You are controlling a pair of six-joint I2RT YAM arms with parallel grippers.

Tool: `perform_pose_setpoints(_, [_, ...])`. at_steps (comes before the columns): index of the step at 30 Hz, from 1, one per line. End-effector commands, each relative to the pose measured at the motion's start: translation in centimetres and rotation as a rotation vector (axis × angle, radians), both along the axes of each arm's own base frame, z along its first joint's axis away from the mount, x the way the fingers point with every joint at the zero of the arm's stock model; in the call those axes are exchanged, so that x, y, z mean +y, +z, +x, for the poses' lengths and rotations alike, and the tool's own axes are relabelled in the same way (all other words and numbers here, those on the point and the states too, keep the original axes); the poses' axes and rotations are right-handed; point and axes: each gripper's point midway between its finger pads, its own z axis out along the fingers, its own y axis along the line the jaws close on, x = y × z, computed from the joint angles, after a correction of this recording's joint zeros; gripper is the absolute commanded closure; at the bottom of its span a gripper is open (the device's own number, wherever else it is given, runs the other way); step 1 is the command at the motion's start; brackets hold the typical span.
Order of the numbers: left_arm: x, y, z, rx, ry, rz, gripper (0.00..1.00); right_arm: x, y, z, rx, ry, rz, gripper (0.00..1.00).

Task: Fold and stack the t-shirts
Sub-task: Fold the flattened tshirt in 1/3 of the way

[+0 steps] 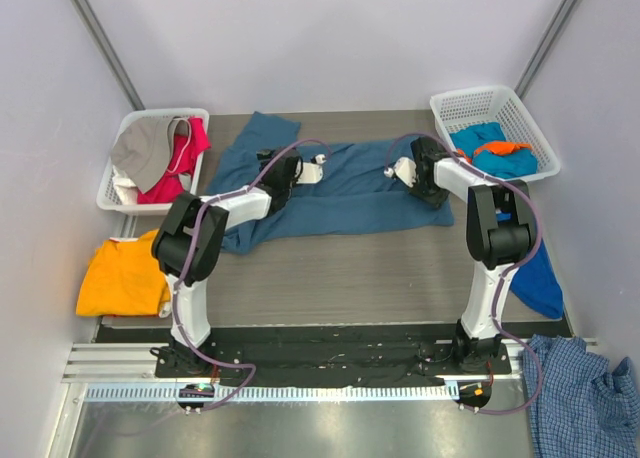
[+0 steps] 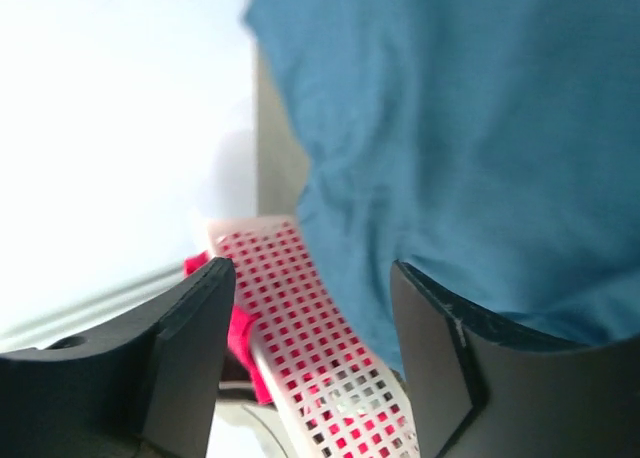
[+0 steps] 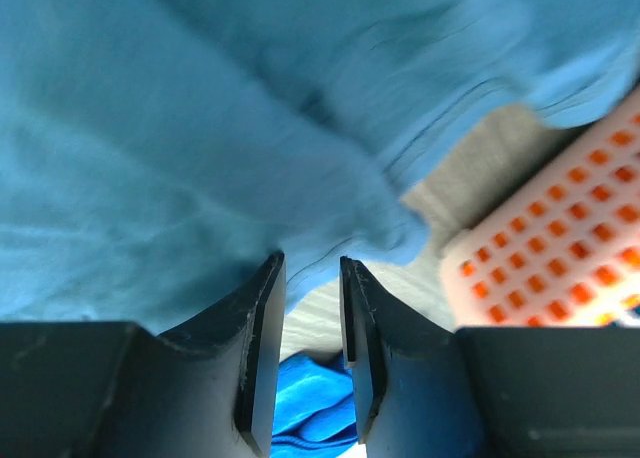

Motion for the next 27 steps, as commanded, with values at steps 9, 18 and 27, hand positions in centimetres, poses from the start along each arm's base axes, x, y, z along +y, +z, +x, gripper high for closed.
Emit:
perform_pose_setpoints(9, [2.1,4.3,-7.8,0.106,0.033,-0.229,0.3,-0.5,2.2,-1.8,-0.081,-0.025,0.01,0.65])
perform_pose_setpoints(18, [0.7,1.0,-14.6,0.477,-0.084,-0.287,0.27,-0.2,1.7,-2.4,-0.071,-0.039,0.035,0.64])
perform_pose_setpoints(27, [0.7,-1.3,-13.1,0.556,-0.063,-0.282,0.26,-0.7,1.8,-3.4,-0.074,-0.032,0.019,0.65])
